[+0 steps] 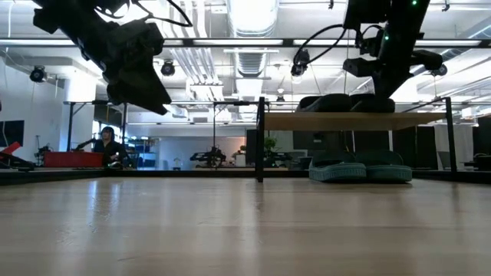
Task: Pick and place slides into the shelf
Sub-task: Adjust the black slippers on the shelf
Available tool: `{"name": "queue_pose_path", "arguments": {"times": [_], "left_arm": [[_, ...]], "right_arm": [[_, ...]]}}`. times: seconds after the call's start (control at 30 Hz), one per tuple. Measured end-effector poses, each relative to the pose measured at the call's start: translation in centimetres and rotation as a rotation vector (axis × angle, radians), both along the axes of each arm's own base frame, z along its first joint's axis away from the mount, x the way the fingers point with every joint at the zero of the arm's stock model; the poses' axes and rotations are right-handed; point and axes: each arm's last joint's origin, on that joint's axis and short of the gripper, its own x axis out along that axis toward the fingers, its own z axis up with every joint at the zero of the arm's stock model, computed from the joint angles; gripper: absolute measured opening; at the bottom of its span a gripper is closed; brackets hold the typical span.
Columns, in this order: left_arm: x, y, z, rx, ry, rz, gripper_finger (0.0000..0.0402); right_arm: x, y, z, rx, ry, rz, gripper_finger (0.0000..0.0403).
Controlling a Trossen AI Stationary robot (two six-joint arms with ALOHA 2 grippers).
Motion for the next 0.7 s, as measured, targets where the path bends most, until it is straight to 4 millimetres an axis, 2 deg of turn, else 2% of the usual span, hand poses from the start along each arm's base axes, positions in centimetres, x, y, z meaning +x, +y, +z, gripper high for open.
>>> {"name": "queue_pose_path", "arguments": {"times": [0.7], "left_arm": [[0.14, 0.01, 0.03, -0.017, -0.011, 0.015, 0.0191]], "right_arm": [[-0.50, -0.18, 0.26, -0.094, 0.052, -0.033, 0.0008]]}}
